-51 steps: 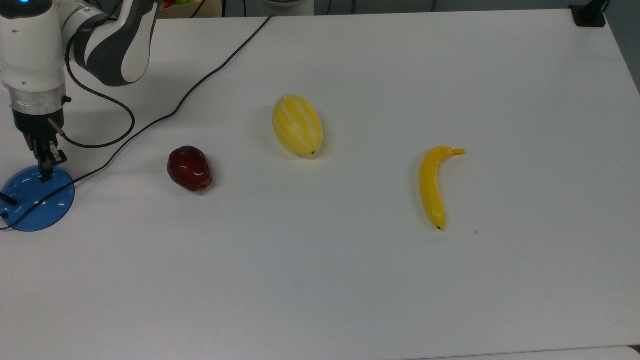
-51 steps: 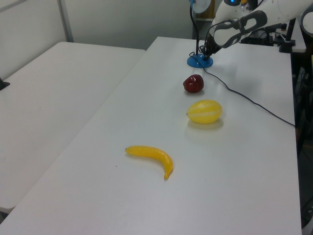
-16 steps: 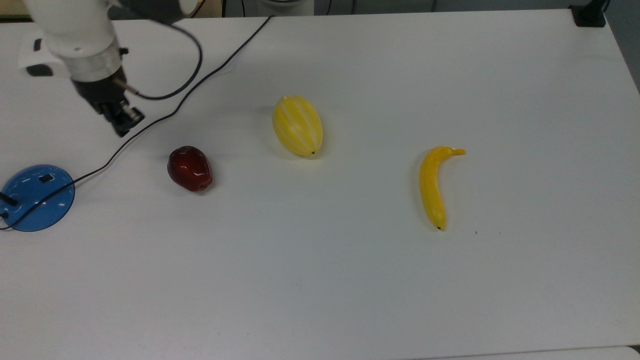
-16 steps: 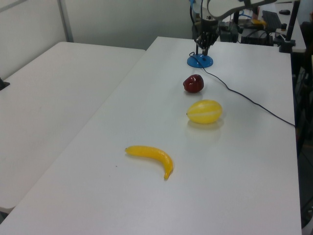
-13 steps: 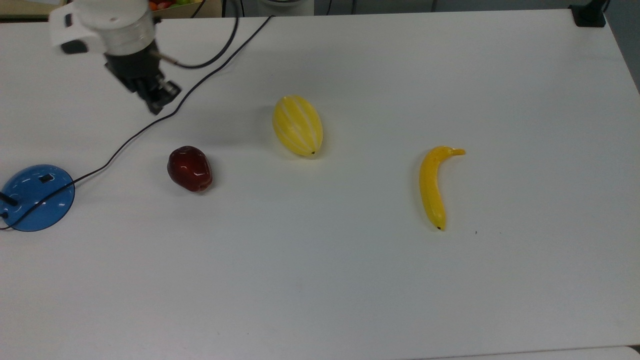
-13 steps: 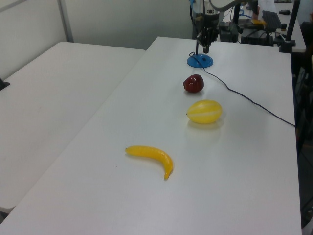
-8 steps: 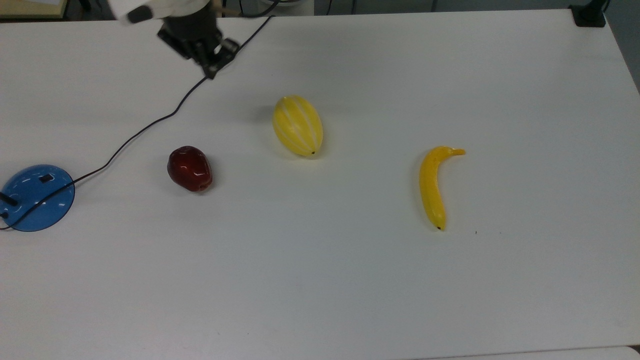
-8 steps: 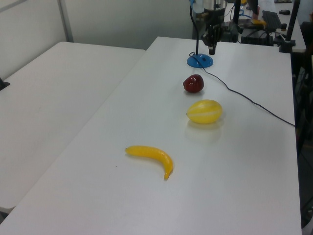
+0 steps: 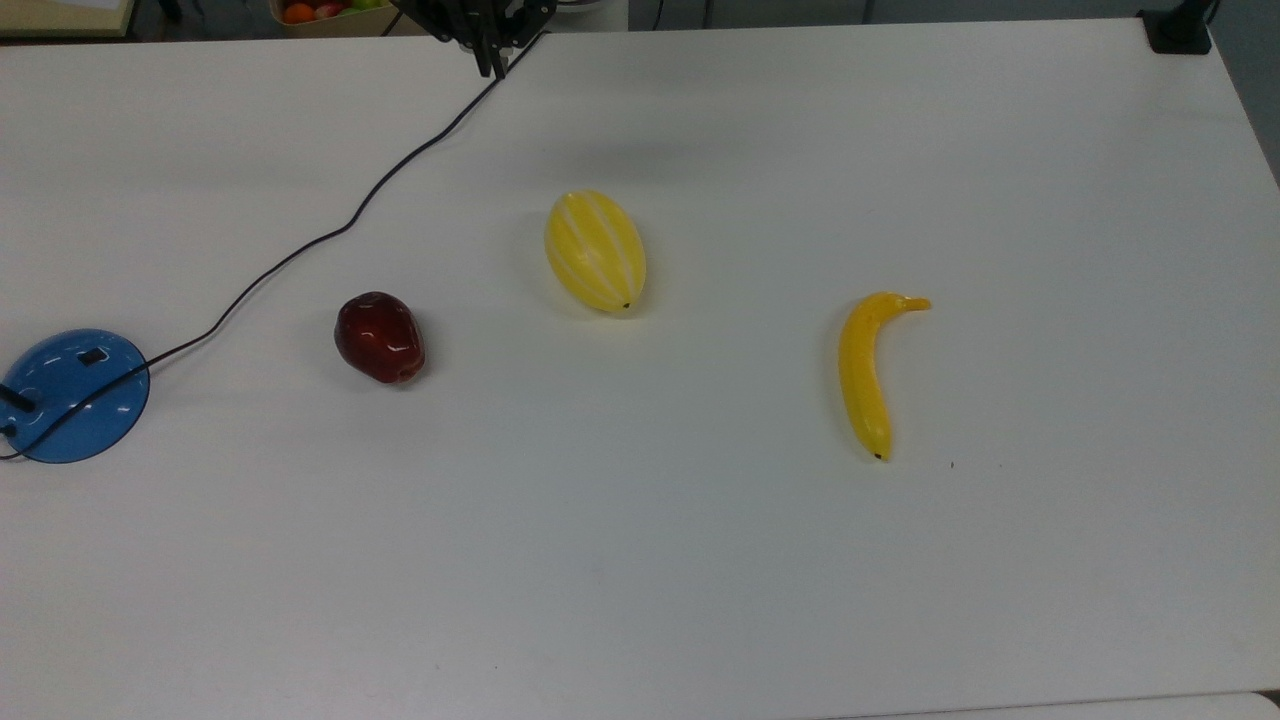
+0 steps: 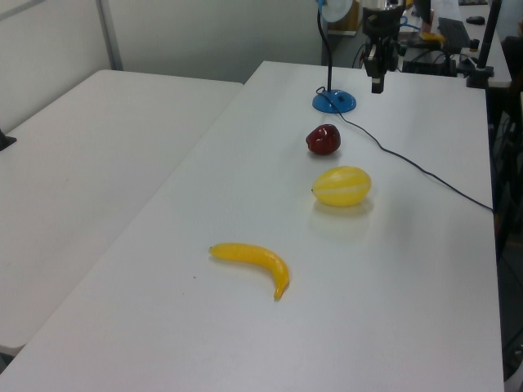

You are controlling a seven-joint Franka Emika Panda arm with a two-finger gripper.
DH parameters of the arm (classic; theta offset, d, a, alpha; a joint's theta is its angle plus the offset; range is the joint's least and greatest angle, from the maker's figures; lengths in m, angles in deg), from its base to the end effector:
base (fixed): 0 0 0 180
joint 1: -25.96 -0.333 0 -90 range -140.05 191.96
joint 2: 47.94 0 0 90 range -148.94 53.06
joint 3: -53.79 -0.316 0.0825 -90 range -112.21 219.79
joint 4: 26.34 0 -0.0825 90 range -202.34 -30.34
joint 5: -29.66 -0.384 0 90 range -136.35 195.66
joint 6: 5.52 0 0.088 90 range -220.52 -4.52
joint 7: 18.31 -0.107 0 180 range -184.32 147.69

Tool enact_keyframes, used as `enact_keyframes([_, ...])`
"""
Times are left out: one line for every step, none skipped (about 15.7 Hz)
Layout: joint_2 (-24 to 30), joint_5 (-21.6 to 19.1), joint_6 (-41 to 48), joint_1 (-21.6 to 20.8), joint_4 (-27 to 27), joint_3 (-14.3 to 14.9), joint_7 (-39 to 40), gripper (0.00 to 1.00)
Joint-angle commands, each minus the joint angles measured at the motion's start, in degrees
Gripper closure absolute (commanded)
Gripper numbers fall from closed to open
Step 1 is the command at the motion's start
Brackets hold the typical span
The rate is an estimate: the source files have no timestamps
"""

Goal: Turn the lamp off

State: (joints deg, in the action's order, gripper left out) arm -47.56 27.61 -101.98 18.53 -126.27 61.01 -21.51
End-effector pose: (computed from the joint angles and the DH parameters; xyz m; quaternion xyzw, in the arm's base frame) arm 0.5549 0.0053 0.5556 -0.9991 0.0286 0.0275 0.0173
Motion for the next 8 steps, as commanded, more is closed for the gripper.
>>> enact_keyframes([2.09,-0.33,1.01,0.4,-0.97,0.95,2.58,0.0])
enact_keyframes([2.09,-0.33,2.58,0.57,0.08,1.21,2.58,0.0])
enact_keyframes([2.09,-0.15,3.55,0.84,0.7,1.39,2.67,0.0])
enact_keyframes([2.09,-0.15,3.56,1.01,0.7,1.57,2.58,0.0])
enact_keyframes([2.18,-0.24,3.56,1.45,0.96,1.57,2.58,0.0])
enact_keyframes([2.09,-0.33,3.65,1.8,1.58,1.57,2.5,0.0])
enact_keyframes([2.09,-0.24,3.65,1.89,1.67,1.57,2.23,0.0])
enact_keyframes([2.18,-0.24,3.65,1.81,1.67,1.48,1.97,0.0])
